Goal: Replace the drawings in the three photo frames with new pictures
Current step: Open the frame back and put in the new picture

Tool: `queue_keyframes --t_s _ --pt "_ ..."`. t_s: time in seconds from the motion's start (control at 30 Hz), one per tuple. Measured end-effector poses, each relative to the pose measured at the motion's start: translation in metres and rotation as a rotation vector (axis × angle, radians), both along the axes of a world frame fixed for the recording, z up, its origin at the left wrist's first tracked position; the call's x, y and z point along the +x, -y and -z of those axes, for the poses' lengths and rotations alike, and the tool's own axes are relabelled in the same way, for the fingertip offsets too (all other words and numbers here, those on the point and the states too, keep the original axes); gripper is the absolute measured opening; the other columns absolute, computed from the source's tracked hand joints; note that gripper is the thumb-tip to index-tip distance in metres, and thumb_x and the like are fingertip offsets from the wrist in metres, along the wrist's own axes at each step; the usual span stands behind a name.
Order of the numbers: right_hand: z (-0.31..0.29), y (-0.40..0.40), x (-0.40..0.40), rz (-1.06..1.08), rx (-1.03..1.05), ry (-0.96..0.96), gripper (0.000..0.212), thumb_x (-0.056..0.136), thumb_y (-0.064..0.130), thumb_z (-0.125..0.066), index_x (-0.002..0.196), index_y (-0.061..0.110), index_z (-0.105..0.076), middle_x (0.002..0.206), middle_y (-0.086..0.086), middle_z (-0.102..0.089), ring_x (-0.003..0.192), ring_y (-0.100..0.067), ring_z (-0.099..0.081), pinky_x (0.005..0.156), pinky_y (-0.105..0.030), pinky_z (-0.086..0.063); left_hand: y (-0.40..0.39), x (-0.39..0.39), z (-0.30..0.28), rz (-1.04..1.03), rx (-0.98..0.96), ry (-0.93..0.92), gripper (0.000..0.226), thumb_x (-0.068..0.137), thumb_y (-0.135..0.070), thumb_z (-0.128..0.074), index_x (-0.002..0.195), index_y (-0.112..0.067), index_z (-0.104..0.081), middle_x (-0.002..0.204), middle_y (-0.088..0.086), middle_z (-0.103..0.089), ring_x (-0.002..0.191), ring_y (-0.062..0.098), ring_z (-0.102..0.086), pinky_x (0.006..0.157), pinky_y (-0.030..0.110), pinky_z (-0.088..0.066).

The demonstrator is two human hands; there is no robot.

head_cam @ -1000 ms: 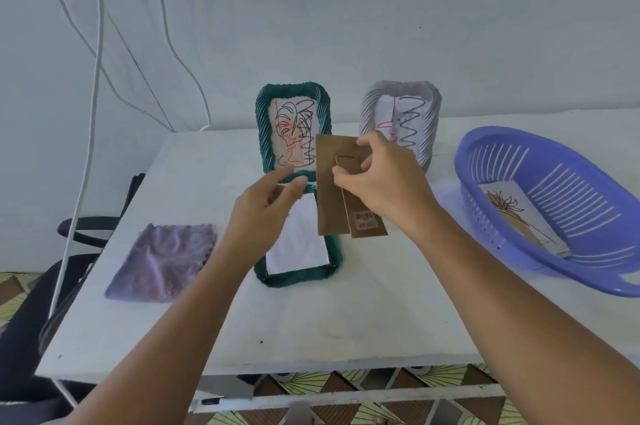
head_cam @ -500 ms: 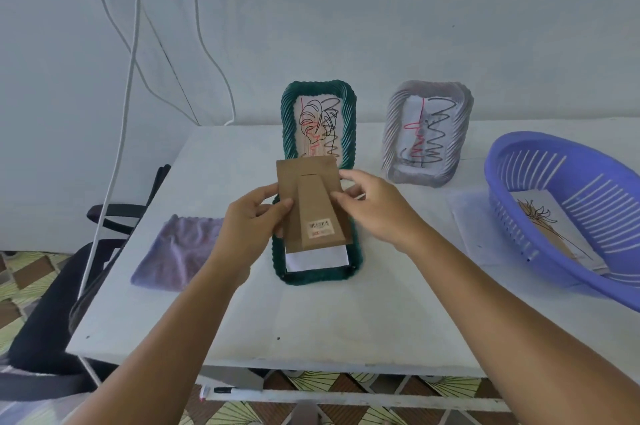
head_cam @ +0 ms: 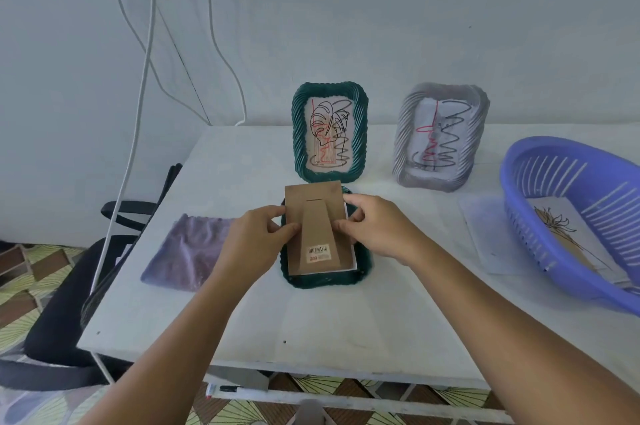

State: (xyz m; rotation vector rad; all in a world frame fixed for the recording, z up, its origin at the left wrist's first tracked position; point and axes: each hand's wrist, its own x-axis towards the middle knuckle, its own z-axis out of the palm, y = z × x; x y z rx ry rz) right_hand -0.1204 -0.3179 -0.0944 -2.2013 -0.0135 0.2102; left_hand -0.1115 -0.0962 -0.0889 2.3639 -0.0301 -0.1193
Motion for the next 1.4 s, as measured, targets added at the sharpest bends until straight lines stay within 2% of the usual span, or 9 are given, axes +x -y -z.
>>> queue_keyframes --t_s 0.13,0.3,0.5,0.6,0.77,1.03,1.2,1.33,1.4 --pt "0.002 0.001 -0.001 -0.012 -0.034 -0.006 0.05 0.096 0.035 -0.066 0.145 0.038 -0.053 0.078 0.008 -0.068 0.082 -0.011 -0.068 0.067 -0.027 -0.047 0.003 0.001 0.002 0.019 0.041 -0.02 0.044 0.096 -0.041 -0.066 0.137 -0.025 -0.062 0.072 -0.01 -0.071 0.069 0.005 -0.066 0.056 0.018 -0.044" --pt "0.001 0.004 -0.002 -0.021 -0.041 0.005 0.044 0.097 0.033 -0.065 0.139 0.04 -0.058 0.078 0.006 -0.069 0.08 -0.011 -0.069 0.068 -0.027 -0.049 0.004 0.004 0.004 0.028 0.092 -0.018 0.047 0.095 -0.045 -0.065 0.138 -0.026 -0.061 0.084 -0.01 -0.071 0.073 0.005 -0.064 0.054 0.015 -0.041" --pt "0.002 0.001 -0.001 -0.013 -0.085 0.016 0.037 0.096 0.034 -0.064 0.132 0.039 -0.063 0.079 0.006 -0.069 0.078 -0.011 -0.067 0.065 -0.026 -0.049 0.004 0.007 0.009 0.032 0.116 -0.014 0.047 0.095 -0.046 -0.065 0.137 -0.025 -0.061 0.084 -0.01 -0.07 0.074 0.004 -0.064 0.056 0.017 -0.043" --pt "0.006 -0.003 -0.001 -0.008 -0.195 0.058 0.032 0.095 0.037 -0.064 0.127 0.033 -0.065 0.08 0.006 -0.067 0.076 -0.012 -0.064 0.065 -0.031 -0.052 0.003 0.006 0.013 0.029 0.101 -0.013 0.045 0.092 -0.045 -0.07 0.131 -0.023 -0.065 0.083 -0.008 -0.071 0.074 0.005 -0.064 0.057 0.018 -0.043" --pt "0.008 -0.006 -0.004 0.014 -0.313 0.072 0.043 0.094 0.034 -0.065 0.129 0.008 -0.062 0.087 -0.001 -0.066 0.083 -0.021 -0.065 0.08 -0.045 -0.057 0.005 0.005 0.016 0.036 0.081 -0.005 0.043 0.092 -0.042 -0.072 0.13 -0.023 -0.066 0.076 -0.01 -0.069 0.069 0.004 -0.062 0.054 0.015 -0.039" --pt "0.008 -0.004 -0.004 0.025 -0.277 0.064 0.035 0.092 0.033 -0.066 0.121 0.014 -0.067 0.08 0.002 -0.068 0.076 -0.016 -0.065 0.074 -0.042 -0.058 0.006 0.004 0.02 0.046 0.027 0.004 0.046 0.095 -0.039 -0.068 0.139 -0.025 -0.061 0.075 -0.006 -0.068 0.066 0.005 -0.061 0.058 0.016 -0.046" --pt "0.01 -0.003 -0.002 0.04 -0.242 0.069 0.031 0.091 0.033 -0.069 0.119 0.021 -0.068 0.078 0.005 -0.069 0.075 -0.012 -0.065 0.071 -0.035 -0.056 0.006 0.006 0.024 0.058 0.017 -0.006 0.047 0.095 -0.04 -0.067 0.14 -0.026 -0.059 0.07 -0.005 -0.067 0.062 0.006 -0.057 0.054 0.017 -0.04" --pt "0.012 -0.002 0.001 0.052 -0.226 0.057 0.038 0.091 0.035 -0.07 0.128 0.024 -0.065 0.083 0.006 -0.069 0.077 -0.01 -0.065 0.074 -0.037 -0.058 0.006 0.008 0.025 0.06 0.048 -0.007 0.049 0.095 -0.041 -0.067 0.141 -0.025 -0.058 0.072 -0.005 -0.067 0.064 0.008 -0.059 0.054 0.017 -0.039" --pt "0.013 -0.001 0.002 0.063 -0.206 0.045 0.047 0.091 0.036 -0.071 0.135 0.026 -0.06 0.084 0.008 -0.068 0.077 -0.008 -0.065 0.068 -0.031 -0.056 0.006 0.009 0.026 0.06 0.062 -0.009 0.049 0.094 -0.042 -0.067 0.139 -0.025 -0.06 0.074 -0.004 -0.067 0.065 0.009 -0.058 0.054 0.018 -0.039"
